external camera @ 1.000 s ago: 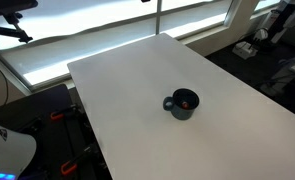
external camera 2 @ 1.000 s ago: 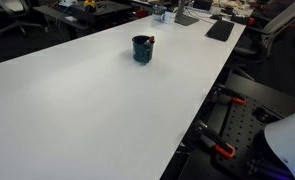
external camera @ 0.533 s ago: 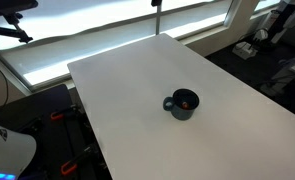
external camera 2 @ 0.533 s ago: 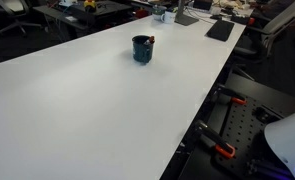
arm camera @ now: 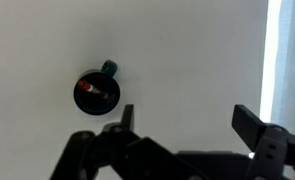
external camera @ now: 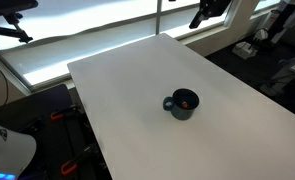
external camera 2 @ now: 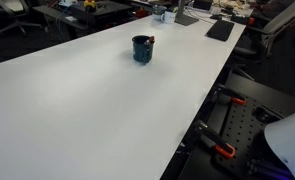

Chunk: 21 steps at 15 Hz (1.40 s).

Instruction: Remove the marker from the cup

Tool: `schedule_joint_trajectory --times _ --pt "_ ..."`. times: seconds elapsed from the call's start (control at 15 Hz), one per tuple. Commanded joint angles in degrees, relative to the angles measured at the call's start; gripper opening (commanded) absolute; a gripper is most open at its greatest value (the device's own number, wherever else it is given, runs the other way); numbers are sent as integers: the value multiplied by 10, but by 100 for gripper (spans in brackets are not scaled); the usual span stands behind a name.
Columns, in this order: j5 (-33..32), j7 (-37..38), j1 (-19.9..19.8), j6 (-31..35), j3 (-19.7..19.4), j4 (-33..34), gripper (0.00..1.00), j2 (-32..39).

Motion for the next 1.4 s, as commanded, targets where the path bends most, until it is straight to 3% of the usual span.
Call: schedule_joint_trajectory --times 0.0,0.33,1.07,1.13,1.33 --pt "-1 1 -16 -3 16 7 100 5" --pt "-1 1 -16 -9 16 13 100 5" --pt "53 -70 -91 -75 35 111 100 188" --pt "34 -59 -85 -43 36 73 100 150" --pt "34 -59 -94 -42 41 77 100 169"
